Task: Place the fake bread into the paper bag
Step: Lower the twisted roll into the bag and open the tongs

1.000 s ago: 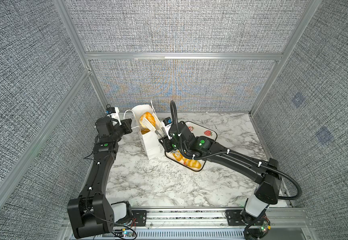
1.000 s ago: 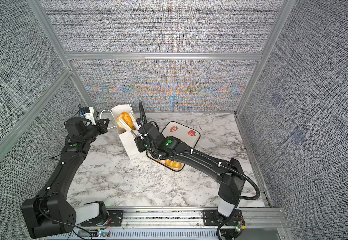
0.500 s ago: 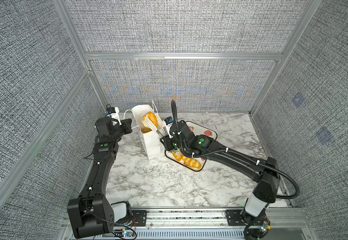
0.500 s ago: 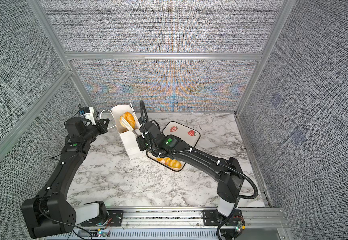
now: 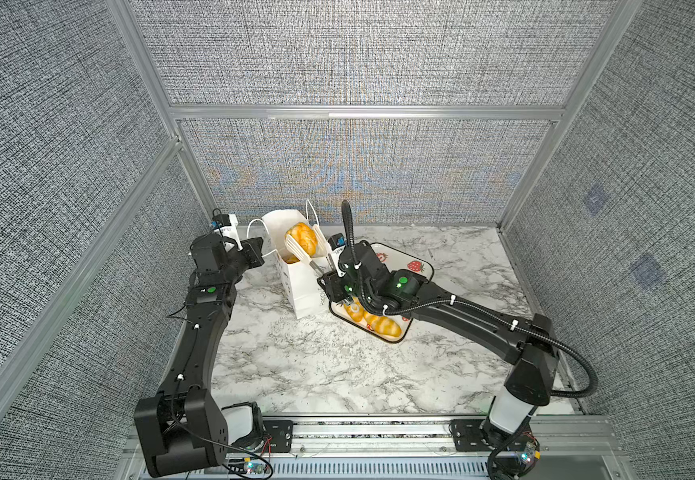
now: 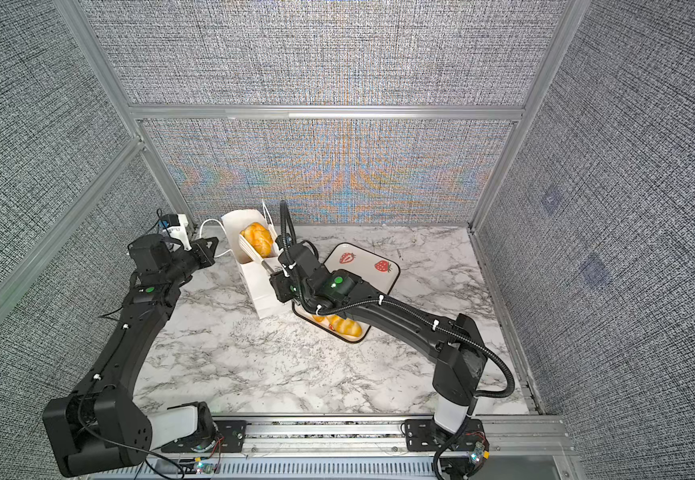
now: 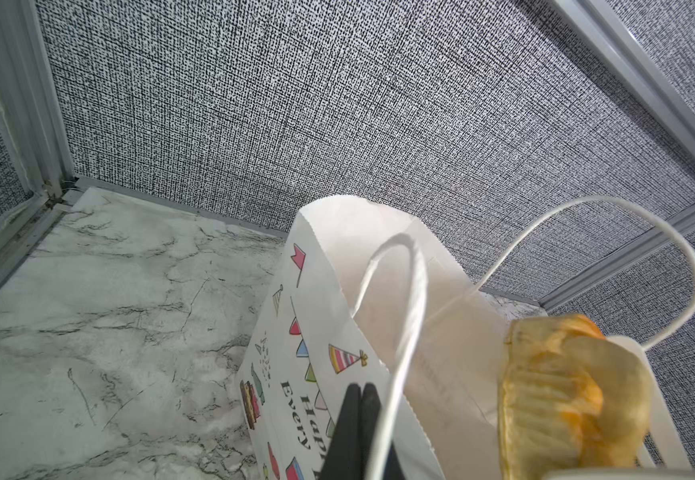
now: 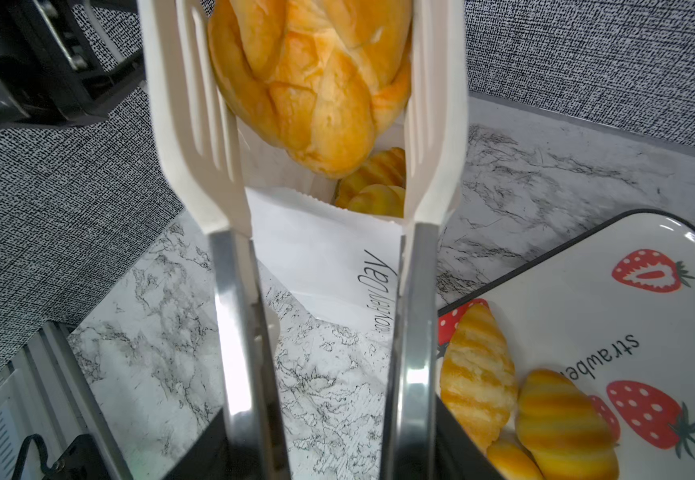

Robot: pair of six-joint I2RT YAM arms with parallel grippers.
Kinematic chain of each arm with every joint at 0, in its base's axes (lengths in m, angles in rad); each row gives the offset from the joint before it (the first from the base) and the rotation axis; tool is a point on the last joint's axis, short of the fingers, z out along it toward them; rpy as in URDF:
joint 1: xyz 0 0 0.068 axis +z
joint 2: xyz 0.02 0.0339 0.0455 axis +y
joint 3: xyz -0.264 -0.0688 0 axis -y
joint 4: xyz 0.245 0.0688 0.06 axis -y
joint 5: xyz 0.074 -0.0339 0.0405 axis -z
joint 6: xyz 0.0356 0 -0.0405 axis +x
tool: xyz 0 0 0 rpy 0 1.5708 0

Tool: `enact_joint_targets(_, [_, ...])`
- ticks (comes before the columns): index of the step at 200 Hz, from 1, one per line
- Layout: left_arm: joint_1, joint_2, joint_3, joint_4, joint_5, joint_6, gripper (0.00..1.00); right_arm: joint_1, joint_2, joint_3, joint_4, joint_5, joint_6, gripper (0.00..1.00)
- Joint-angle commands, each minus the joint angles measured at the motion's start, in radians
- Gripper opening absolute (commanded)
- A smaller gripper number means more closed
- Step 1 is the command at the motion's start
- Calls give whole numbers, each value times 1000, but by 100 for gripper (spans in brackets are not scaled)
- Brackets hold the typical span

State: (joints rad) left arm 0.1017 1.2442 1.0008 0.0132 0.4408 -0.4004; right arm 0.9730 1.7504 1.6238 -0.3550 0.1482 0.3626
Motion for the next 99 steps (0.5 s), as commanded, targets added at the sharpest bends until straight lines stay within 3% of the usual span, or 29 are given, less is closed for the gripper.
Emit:
enact_joint_targets(1, [3,-4,-3,27,3,3,0,-2,-5,8,10,-2,9,57])
enact_joint_targets(99, [3,-4,-3,28,6,2,0,1,-30,5,17,-6,0,59])
